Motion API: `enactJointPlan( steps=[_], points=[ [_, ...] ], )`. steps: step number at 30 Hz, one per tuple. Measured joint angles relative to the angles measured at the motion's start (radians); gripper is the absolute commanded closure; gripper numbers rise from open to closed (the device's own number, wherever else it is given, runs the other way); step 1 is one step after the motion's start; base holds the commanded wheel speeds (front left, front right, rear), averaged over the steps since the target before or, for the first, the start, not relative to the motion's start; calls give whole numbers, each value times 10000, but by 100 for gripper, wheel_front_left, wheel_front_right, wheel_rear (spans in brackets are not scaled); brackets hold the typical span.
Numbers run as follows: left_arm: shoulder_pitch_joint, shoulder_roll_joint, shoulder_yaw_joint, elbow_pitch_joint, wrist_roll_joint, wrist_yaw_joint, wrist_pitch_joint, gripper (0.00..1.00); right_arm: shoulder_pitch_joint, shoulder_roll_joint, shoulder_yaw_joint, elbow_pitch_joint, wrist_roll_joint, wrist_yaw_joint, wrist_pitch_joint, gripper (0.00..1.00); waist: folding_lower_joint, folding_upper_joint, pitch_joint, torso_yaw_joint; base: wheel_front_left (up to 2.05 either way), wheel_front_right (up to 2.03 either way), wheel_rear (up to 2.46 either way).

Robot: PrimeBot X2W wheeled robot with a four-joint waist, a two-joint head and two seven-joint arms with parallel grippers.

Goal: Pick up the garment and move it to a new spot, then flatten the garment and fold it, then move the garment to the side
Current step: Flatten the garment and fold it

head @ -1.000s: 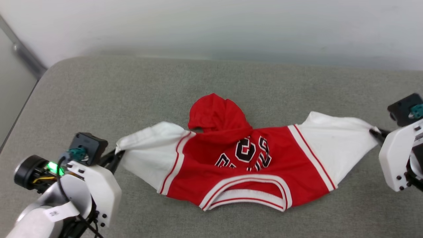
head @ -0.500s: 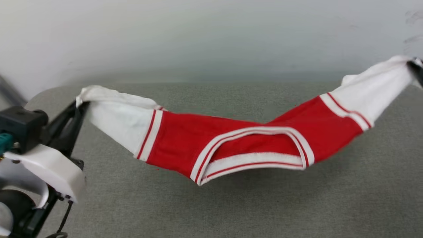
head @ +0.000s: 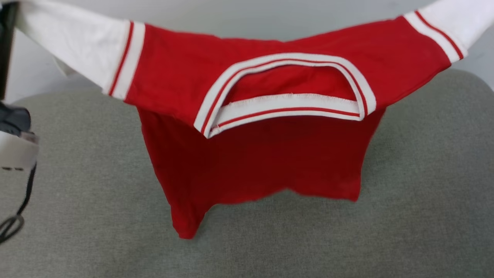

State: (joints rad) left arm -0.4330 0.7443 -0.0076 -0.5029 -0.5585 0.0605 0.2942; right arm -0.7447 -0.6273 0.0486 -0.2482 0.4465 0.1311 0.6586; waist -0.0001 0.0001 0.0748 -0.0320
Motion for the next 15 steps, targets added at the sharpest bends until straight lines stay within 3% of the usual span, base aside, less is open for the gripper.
enactJointPlan(
  steps=[5, 15],
  points=[
    [-1366, -102, 88, 619, -272, -15, -115, 100, -1341, 46, 385, 545, -267, 0, -224, 100, 1, 0, 623, -143, 0, 0, 0],
    [-5486, -174, -675, 3296, 123, -700, -608, 100, -4479, 65, 1244, 2207, -1147, 0, -767, 100, 2, 0, 2185, -215, 0, 0, 0]
  ],
)
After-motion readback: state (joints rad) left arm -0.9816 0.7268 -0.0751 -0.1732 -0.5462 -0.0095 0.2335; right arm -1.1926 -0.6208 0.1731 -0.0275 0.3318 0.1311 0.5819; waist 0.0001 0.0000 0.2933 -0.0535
